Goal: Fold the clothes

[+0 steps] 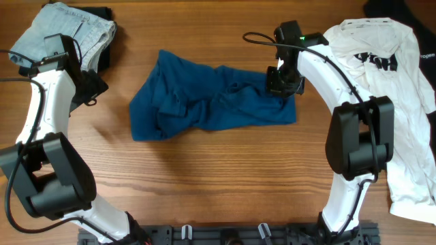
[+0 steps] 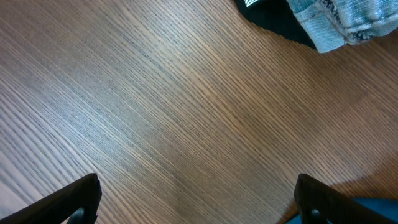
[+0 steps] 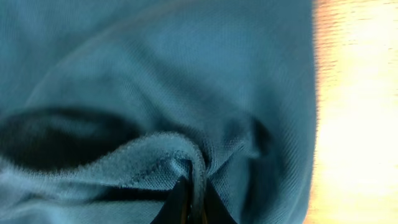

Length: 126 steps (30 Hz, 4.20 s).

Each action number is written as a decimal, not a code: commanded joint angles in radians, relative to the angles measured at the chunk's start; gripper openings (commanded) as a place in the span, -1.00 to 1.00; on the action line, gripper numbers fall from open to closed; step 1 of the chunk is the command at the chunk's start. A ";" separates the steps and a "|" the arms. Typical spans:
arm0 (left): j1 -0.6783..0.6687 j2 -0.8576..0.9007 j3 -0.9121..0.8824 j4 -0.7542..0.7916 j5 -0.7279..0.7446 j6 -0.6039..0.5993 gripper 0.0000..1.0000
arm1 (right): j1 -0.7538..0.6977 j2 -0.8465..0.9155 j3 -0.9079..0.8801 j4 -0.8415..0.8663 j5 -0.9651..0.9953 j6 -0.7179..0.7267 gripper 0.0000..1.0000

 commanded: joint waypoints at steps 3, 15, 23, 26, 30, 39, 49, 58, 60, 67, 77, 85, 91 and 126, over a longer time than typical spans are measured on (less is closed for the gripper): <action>0.001 0.010 0.008 0.004 0.010 0.016 0.99 | 0.135 -0.082 0.041 -0.037 -0.217 -0.109 -0.91; 0.001 0.010 0.008 0.003 0.025 0.016 1.00 | 0.151 -0.079 0.084 0.053 -0.061 -0.137 0.75; 0.001 0.010 0.008 0.010 0.047 0.016 0.99 | 0.087 0.002 0.089 0.272 -0.083 -0.306 0.12; 0.001 0.010 0.008 0.010 0.063 0.016 0.99 | 0.087 0.048 0.089 0.281 -0.132 -0.372 -0.04; 0.001 0.010 0.008 0.011 0.077 0.016 0.99 | 0.087 0.084 0.087 0.299 -0.232 -0.436 -0.19; 0.001 0.010 0.008 0.010 0.077 0.016 0.99 | 0.087 0.141 0.090 0.347 -0.267 -0.421 -0.92; 0.000 0.010 0.008 0.010 0.088 0.016 1.00 | 0.087 0.141 0.224 0.410 -0.228 -0.327 -0.35; 0.000 0.010 0.008 0.010 0.089 0.016 0.99 | 0.117 0.059 0.221 0.034 -0.234 -0.333 0.16; 0.000 0.010 0.008 0.010 0.089 0.016 1.00 | 0.145 0.059 0.195 -0.011 -0.230 -0.339 0.01; 0.000 0.010 0.008 -0.002 0.240 0.057 0.98 | 0.181 0.060 0.028 0.109 -0.141 -0.264 -0.91; -0.110 0.078 -0.082 -0.010 0.559 0.454 1.00 | 0.086 -0.161 0.148 0.115 -0.028 -0.301 0.51; -0.109 0.109 -0.238 0.116 0.530 0.454 0.83 | 0.018 -0.161 0.146 0.109 -0.028 -0.301 0.51; -0.166 0.122 -0.349 0.272 0.683 0.453 0.36 | 0.017 -0.161 0.146 0.124 -0.027 -0.301 0.51; -0.557 -0.272 -0.107 0.237 0.446 0.286 -0.92 | 0.035 0.077 -0.255 0.412 -0.495 -0.302 -0.91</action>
